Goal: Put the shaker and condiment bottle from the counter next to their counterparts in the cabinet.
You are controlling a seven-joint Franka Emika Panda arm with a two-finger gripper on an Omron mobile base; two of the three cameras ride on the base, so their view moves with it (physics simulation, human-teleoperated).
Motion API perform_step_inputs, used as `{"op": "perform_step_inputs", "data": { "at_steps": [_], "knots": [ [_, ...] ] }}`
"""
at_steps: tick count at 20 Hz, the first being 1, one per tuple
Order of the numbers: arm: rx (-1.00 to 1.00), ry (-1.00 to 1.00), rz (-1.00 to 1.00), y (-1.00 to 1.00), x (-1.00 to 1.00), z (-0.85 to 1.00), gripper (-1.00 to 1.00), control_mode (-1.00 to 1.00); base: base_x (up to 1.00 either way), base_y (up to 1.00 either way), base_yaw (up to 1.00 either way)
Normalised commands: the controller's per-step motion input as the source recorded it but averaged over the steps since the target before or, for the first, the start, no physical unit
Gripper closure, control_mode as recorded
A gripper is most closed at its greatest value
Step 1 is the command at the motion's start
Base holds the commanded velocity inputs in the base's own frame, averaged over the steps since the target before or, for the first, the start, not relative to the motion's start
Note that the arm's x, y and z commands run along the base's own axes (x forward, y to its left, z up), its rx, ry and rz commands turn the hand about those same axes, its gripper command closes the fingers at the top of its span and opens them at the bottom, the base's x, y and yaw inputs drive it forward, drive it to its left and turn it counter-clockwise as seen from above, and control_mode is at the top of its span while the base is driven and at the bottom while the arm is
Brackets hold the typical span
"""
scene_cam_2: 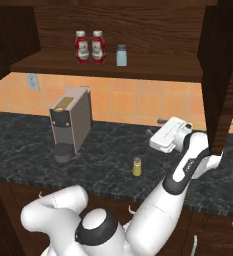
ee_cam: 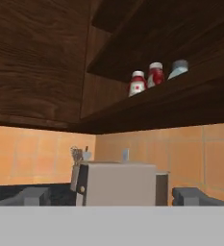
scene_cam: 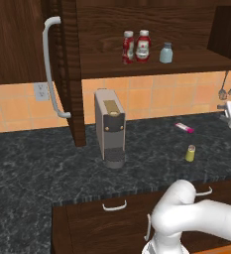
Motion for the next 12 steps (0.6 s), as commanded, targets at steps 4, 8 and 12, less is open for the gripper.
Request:
{"op": "perform_step_inputs", "data": {
  "at_steps": [4, 8, 12],
  "knots": [
    [-0.2, -0.03, 0.18, 0.0, 0.15, 0.0, -1.0, -1.0, 0.0, 0.0, 0.0],
    [-0.04, 0.0, 0.06, 0.0, 0.06, 0.0, -1.0, -1.0, 0.0, 0.0, 0.0],
    [0.0, 0.0, 0.0, 0.0, 0.0, 0.0, -1.0, -1.0, 0.0, 0.0, 0.0]
  ]
}}
